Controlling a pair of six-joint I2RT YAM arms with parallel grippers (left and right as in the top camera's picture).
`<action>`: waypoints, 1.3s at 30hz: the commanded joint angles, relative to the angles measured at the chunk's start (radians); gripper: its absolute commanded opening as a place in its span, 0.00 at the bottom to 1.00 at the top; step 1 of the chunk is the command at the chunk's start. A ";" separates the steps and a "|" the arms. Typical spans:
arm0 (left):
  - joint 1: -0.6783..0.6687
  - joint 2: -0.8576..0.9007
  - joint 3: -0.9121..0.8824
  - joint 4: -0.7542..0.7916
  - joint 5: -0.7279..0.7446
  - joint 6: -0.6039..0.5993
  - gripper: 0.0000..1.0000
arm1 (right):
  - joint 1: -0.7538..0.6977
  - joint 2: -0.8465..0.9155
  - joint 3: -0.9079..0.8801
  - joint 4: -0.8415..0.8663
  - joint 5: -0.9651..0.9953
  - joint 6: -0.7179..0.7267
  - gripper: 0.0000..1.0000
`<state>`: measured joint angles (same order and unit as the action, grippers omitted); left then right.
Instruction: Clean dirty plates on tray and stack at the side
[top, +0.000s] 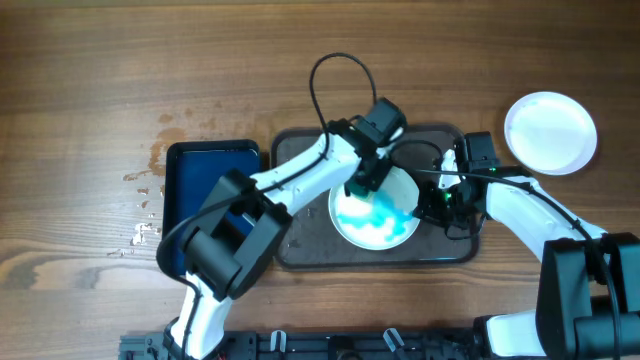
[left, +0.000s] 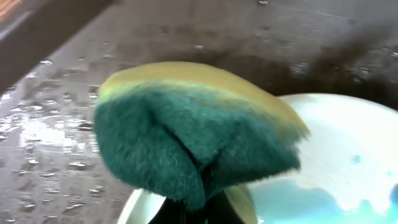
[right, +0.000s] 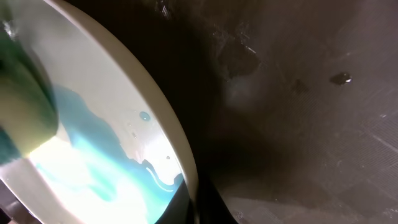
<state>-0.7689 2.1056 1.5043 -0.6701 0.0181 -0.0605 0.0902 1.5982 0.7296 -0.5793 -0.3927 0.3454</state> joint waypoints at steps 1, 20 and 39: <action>-0.076 -0.026 -0.031 -0.008 0.030 -0.011 0.04 | 0.004 0.015 -0.016 -0.002 0.018 -0.003 0.04; -0.019 -0.061 -0.035 -0.176 0.061 -0.074 0.04 | 0.004 0.015 -0.016 -0.002 0.018 -0.003 0.04; 0.002 0.112 -0.034 -0.215 0.131 -0.074 0.04 | 0.004 0.015 -0.016 -0.002 0.018 -0.002 0.04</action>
<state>-0.7647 2.1124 1.4971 -0.8608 0.1143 -0.1257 0.0902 1.5982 0.7288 -0.5793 -0.3958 0.3454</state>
